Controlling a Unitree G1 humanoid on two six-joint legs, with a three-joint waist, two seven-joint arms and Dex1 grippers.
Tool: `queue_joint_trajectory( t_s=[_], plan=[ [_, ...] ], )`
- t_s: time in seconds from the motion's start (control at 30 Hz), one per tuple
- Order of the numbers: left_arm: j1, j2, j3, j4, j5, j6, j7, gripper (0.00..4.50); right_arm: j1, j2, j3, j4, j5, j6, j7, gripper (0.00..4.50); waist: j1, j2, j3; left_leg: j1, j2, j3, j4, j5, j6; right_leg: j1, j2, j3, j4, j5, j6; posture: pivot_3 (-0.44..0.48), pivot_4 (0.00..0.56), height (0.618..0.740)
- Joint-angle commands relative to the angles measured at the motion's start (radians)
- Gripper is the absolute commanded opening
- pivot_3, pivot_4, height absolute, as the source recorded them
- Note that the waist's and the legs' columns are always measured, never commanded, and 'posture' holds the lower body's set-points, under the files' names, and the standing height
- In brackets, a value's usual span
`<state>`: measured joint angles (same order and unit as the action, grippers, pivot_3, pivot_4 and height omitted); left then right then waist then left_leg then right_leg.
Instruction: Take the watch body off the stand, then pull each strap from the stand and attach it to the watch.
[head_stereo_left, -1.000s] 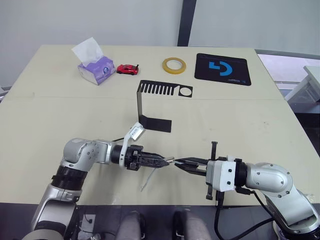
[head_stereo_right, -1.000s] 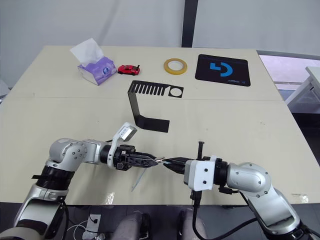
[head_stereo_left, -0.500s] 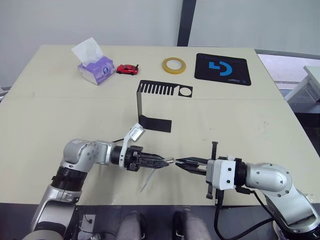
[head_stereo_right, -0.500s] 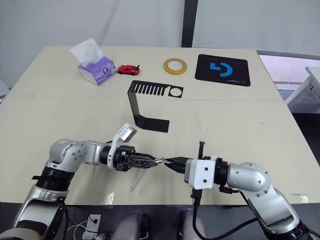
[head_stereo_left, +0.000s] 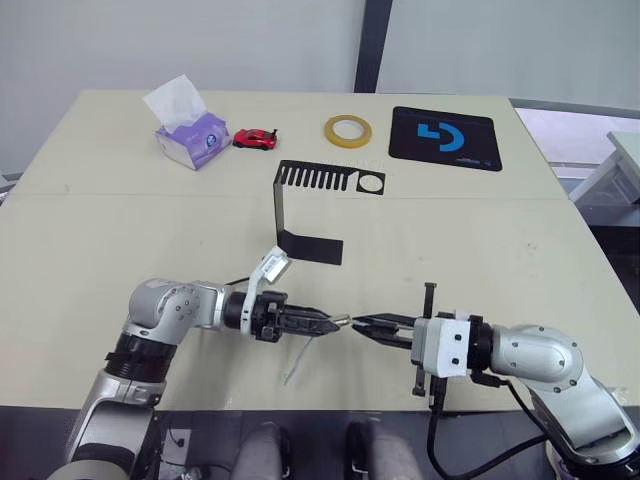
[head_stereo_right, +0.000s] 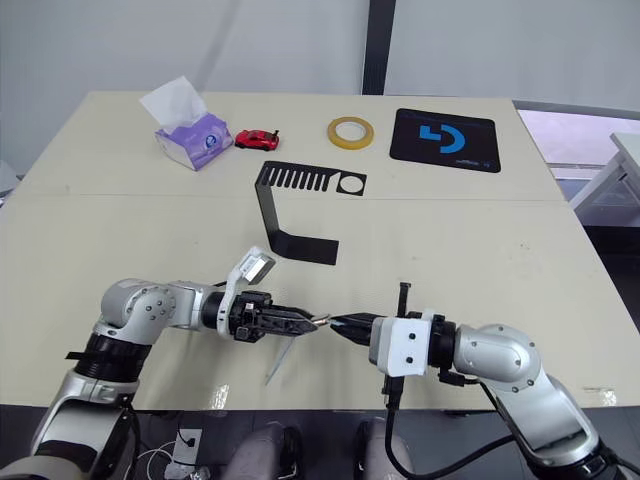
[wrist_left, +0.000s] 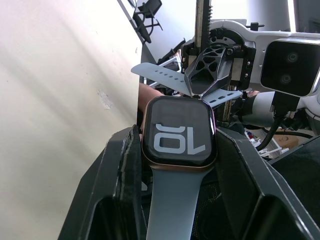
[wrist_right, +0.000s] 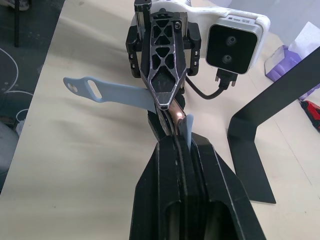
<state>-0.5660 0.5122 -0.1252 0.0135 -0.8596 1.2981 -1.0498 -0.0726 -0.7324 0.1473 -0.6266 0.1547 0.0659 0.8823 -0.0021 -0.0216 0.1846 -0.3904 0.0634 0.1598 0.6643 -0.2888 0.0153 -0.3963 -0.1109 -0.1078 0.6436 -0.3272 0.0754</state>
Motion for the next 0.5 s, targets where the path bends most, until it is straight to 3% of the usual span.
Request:
queue_joint_trajectory(
  t_s=[0.03,0.5],
  plan=[
    [-0.014,-0.019,0.018,-0.041,-0.030,0.015,0.014,1.70,-0.014,0.000,0.000,-0.026,-0.009,-0.017,-0.002,0.00,0.000,0.000,0.000,0.000,0.000,0.000,0.000,0.000,0.000,0.000,0.000,0.000,0.000,0.000,0.000,0.000,0.150,0.740],
    [-0.006,-0.041,0.043,-0.083,-0.040,0.054,0.054,1.70,-0.029,0.002,0.020,-0.041,-0.079,-0.016,-0.007,0.00,0.000,0.000,0.000,0.000,0.000,0.000,0.000,0.000,0.000,0.000,0.000,0.000,0.000,0.000,0.000,0.000,0.150,0.740]
  ],
)
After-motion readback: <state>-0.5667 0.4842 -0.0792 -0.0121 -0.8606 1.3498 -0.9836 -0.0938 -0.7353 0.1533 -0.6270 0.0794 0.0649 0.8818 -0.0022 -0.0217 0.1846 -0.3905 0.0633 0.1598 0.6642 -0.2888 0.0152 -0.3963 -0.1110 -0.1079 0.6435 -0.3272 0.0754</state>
